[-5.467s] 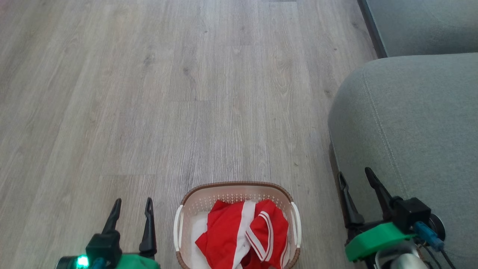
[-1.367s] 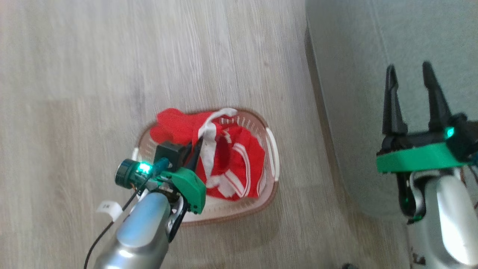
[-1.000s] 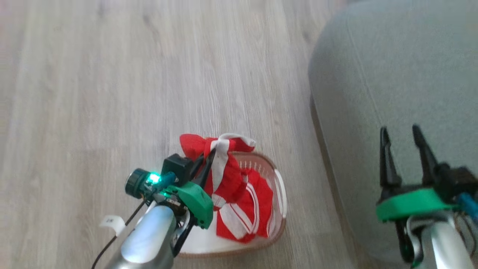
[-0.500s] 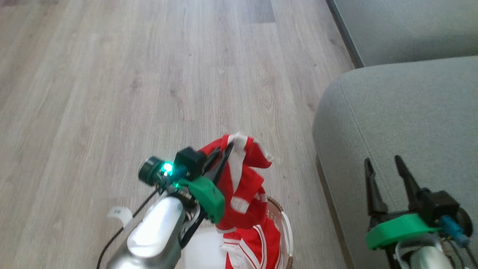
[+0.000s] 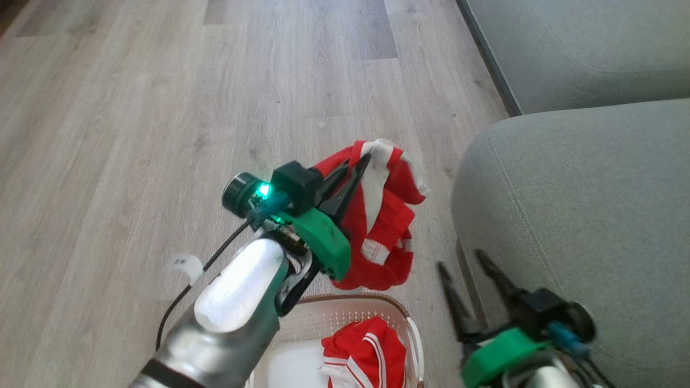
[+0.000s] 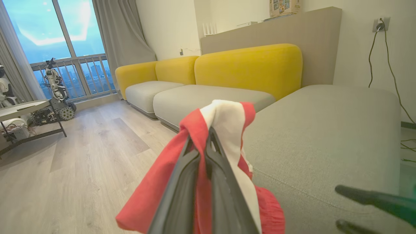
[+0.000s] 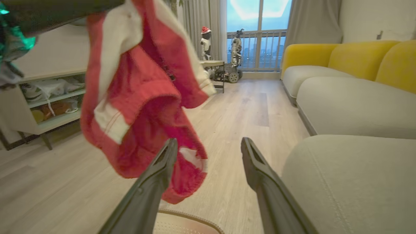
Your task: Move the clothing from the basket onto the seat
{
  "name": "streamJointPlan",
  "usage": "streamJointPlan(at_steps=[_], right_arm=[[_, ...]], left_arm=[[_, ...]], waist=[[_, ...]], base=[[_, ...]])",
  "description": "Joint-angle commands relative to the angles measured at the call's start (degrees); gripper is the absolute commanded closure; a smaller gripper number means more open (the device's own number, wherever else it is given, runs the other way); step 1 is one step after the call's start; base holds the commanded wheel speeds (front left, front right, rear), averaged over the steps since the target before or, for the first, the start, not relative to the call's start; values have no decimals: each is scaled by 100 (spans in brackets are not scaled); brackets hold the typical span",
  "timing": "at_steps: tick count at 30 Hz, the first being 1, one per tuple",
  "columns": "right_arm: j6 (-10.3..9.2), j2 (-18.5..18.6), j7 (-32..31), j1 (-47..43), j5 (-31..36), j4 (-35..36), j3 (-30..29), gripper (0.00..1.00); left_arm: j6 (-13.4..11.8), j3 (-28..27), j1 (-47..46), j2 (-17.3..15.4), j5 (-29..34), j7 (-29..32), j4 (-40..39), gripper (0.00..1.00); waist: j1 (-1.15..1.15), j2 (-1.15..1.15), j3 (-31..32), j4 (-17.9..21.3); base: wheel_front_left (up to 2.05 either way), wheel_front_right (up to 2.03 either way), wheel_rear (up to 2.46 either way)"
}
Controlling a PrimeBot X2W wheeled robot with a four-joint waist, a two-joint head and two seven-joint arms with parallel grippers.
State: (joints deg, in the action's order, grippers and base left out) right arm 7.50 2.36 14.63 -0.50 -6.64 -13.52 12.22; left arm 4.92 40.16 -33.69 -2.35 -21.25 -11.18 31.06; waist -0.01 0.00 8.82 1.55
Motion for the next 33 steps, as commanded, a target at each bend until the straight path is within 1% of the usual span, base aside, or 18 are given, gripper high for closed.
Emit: streamJointPlan(at_steps=[1,6,9,12,17,18,19,20,21,25,29,30,31,32,33], right_arm=[[-1,52,37,480,-54,152,264,0],[-1,52,37,794,-292,-24,975,0],[-1,52,37,981,-484,-146,1292,0],[-1,52,37,1200,-597,-345,1503,0],[-1,52,37,1497,-766,-618,1654,0],[-1,52,37,1563,-813,-675,1679,15],[-1,52,37,1628,-842,-734,1711,37],[-1,52,37,1691,-856,-804,1750,67],[-1,52,37,1749,-873,-863,1771,100],[-1,52,37,1897,-900,-959,1777,100],[-1,52,37,1911,-865,-905,1585,100],[-1,52,37,1908,-840,-873,1528,100],[-1,52,37,1904,-821,-829,1462,100],[-1,52,37,1902,-801,-777,1394,100],[-1,52,37,1903,-770,-718,1321,100]], left_arm=[[-63,-141,-474,-54,-81,-34,-229,100],[-264,148,-684,-54,-373,-72,-270,100],[-376,326,-811,-54,-529,-94,-282,100],[-473,500,-918,-54,-684,-127,-323,100],[-569,724,-1010,-54,-902,-168,-393,100],[-592,770,-1027,-54,-943,-179,-395,100],[-614,809,-1040,-54,-981,-190,-389,100],[-634,840,-1050,-54,-1019,-200,-374,100],[-651,866,-1060,-54,-1053,-212,-352,100],[-730,919,-1065,-54,-1143,-252,-204,100],[-816,820,-1011,-53,-1219,-306,-21,100],[-824,779,-979,-53,-1258,-319,11,97],[-824,736,-944,-53,-1299,-330,36,82],[-820,701,-914,-53,-1325,-340,63,57],[-814,677,-890,-54,-1327,-349,93,26]], waist=[[1,0,8,-5],[1,0,15,-42],[1,0,0,-75],[1,0,-18,-110],[1,0,-44,-177],[1,0,-51,-192],[1,0,-58,-206],[1,0,-65,-219],[1,0,-72,-230],[1,0,-104,-249],[1,0,-140,-214],[1,0,-148,-196],[1,0,-155,-178],[1,0,-165,-159],[1,0,-173,-141]], base=[[0,0,0],[0,0,0],[0,0,0],[0,0,0],[0,0,0],[0,0,0],[0,0,0],[0,0,0],[0,0,0],[0,0,0],[0,0,0],[0,0,0],[0,0,0],[0,0,0],[0,0,0]])
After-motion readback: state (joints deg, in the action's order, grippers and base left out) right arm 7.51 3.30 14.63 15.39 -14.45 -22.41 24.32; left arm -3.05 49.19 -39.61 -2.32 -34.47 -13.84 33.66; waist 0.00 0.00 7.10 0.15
